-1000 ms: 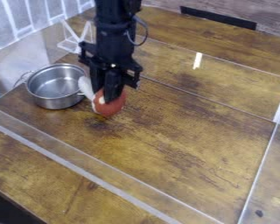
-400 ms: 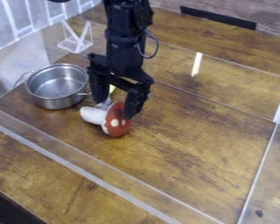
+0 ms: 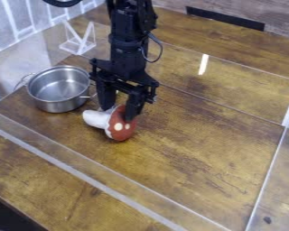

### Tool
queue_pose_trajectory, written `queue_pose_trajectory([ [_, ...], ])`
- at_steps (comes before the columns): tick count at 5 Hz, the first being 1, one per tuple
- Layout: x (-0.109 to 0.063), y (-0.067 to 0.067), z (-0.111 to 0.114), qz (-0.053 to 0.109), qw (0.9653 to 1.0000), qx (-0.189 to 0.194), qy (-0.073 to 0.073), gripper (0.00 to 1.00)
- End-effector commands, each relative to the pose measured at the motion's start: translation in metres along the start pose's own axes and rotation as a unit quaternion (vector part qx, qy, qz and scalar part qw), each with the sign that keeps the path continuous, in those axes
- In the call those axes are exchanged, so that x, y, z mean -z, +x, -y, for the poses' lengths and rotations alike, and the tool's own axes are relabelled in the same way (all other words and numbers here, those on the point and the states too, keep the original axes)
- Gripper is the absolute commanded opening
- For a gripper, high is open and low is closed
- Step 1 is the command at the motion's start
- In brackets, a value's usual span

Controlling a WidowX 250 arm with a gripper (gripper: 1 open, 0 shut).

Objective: Remove the mushroom from the silver pot and put it on the table

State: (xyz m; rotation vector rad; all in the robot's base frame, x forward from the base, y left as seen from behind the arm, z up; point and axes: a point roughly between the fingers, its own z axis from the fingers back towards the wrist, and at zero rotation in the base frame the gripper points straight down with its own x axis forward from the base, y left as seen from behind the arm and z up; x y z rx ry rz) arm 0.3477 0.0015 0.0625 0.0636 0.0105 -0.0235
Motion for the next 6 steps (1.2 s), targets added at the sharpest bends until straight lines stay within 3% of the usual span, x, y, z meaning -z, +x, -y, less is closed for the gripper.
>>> queue_pose_trajectory([
  [1,-0.019,-0.001,-0.013,0.024,0.9997,-0.003,-0.001,0.0],
  [2,-0.021,-0.002,-0.024,0.027,0.9994,-0.024,-0.002,1.0],
  [3,-0.027,0.0,-0.018,0.032,0.9994,0.011,-0.008,1.0],
  [4,-0.03,0.001,-0.011,0.034,0.9987,0.037,-0.01,0.0],
  [5,-0.038,0.0,-0.015,0.038,0.9981,0.046,-0.013,0.0],
  [6,-0.041,0.0,-0.022,0.041,0.9977,0.051,-0.019,1.0],
])
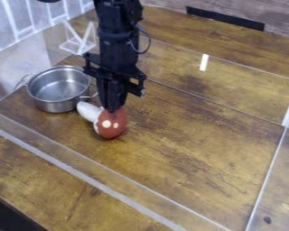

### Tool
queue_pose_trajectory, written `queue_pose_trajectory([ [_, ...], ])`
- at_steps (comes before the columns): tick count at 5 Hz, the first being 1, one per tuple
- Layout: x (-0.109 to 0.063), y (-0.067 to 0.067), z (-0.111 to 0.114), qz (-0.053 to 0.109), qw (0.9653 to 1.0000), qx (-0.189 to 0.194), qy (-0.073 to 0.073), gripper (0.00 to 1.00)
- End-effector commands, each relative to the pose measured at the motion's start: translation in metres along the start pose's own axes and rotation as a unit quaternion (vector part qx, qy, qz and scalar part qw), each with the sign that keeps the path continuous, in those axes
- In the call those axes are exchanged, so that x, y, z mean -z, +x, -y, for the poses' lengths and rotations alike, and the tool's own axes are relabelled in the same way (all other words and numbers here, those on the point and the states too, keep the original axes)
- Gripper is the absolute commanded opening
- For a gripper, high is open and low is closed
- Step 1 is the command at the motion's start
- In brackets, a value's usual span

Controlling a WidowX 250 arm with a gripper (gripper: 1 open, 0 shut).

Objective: Remove the mushroom from the silver pot and put it on the table

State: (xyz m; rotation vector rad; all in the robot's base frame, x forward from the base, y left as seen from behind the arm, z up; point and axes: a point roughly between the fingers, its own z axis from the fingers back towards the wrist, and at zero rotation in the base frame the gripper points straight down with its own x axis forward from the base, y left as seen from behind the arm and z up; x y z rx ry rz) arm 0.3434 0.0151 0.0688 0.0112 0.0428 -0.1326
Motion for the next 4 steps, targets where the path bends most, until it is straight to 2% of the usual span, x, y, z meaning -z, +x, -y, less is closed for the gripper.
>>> queue_pose_trajectory([
  [1,-0.032,0.009,-0.008,0.057,0.9983,-0.013,0.005,1.0],
  [2,-0.027,0.013,-0.007,0.057,0.9982,-0.018,0.004,1.0],
  [4,-0.005,0.01,0.006,0.048,0.9973,-0.055,0.005,1.0],
])
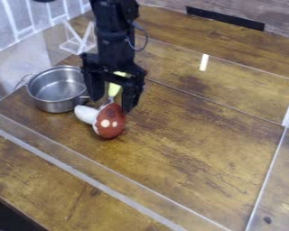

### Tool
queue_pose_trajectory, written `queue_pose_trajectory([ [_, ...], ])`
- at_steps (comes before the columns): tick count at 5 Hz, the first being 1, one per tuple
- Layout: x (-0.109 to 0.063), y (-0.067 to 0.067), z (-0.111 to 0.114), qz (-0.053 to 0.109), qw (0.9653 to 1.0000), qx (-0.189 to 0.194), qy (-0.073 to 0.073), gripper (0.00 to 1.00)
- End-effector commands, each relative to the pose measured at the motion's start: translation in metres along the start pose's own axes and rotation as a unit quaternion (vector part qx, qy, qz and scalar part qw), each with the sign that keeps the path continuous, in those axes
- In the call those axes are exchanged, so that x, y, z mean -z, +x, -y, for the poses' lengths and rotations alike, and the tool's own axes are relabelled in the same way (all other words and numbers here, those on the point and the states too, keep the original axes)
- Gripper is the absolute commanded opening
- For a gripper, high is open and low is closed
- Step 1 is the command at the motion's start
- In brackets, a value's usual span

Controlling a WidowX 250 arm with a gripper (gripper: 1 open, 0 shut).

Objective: Remove the mushroom from the silver pot and put it on the table

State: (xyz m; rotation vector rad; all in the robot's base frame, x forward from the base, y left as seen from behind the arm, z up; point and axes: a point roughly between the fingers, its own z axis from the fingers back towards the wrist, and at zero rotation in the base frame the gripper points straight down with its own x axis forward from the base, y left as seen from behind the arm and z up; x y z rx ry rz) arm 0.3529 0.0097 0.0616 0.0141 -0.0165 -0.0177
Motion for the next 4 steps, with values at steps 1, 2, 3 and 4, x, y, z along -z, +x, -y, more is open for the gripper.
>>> queue_pose_trajectory([
  [1,-0.002,-0.001,-0.005,0.016,0.9997,-0.017,0.002,1.0],
  [2,0.003,-0.002,-0.014,0.016,0.9992,-0.037,0.003,1.0],
  [3,0.012,0.0,-0.021,0.014,0.9993,-0.034,0.003,0.0],
  [4,0.003,0.003,-0.027,0.018,0.9996,-0.023,0.001,0.0],
])
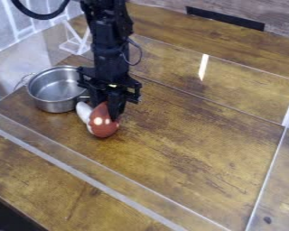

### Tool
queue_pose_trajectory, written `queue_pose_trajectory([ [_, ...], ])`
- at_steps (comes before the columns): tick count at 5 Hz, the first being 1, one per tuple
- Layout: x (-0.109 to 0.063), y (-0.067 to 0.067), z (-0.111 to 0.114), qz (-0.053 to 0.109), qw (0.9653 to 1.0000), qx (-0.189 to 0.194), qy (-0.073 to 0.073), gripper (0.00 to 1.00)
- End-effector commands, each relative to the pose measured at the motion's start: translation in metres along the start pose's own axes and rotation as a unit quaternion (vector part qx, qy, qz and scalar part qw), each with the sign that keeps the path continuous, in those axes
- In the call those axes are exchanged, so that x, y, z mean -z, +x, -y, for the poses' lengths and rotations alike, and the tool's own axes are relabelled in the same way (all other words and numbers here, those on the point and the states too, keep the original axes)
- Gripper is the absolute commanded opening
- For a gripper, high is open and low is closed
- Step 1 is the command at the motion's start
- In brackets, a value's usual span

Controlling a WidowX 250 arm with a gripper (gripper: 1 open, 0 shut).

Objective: Remove the mushroom from the silver pot and put it on the table

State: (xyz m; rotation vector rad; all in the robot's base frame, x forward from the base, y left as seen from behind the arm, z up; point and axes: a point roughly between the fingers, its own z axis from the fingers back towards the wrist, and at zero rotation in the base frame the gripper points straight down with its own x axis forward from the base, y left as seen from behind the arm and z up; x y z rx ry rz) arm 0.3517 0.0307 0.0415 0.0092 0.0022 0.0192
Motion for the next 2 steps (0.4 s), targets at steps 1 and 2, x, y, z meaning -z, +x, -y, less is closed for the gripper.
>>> queue_pose_trajectory([
  [1,-0.017,0.0075,-0.0107,0.028,0.9989,0.036,0.001,1.0],
  [2,-0.018,0.0104,-0.0139,0.032,0.9971,0.069,-0.002,1.0],
])
